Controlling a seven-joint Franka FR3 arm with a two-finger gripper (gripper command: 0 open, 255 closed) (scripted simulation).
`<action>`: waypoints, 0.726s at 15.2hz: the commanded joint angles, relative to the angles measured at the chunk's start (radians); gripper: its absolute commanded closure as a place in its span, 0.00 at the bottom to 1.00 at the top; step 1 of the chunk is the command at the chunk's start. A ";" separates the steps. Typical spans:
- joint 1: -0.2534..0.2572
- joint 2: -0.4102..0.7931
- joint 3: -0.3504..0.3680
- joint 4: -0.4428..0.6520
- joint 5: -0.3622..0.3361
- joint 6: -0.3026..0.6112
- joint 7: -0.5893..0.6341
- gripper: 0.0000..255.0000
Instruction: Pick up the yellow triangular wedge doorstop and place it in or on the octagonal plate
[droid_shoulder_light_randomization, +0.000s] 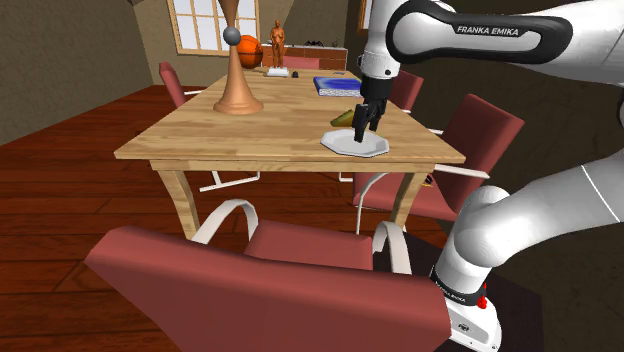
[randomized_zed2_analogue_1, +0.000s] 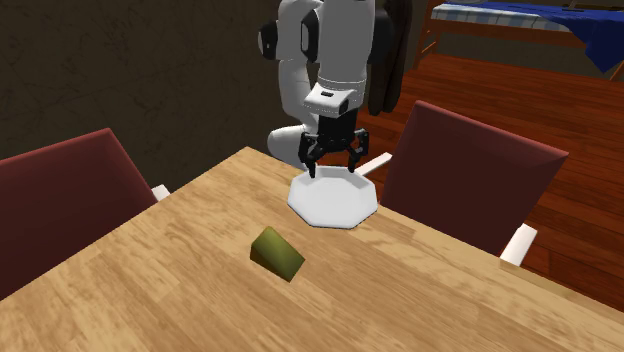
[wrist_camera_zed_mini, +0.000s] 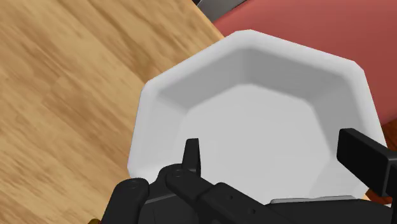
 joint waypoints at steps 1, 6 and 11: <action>0.000 0.000 0.000 0.000 0.000 0.000 0.000 0.00; -0.002 0.114 -0.129 0.100 -0.012 0.041 -0.175 0.00; 0.010 0.261 -0.254 0.242 0.015 0.062 -0.354 0.00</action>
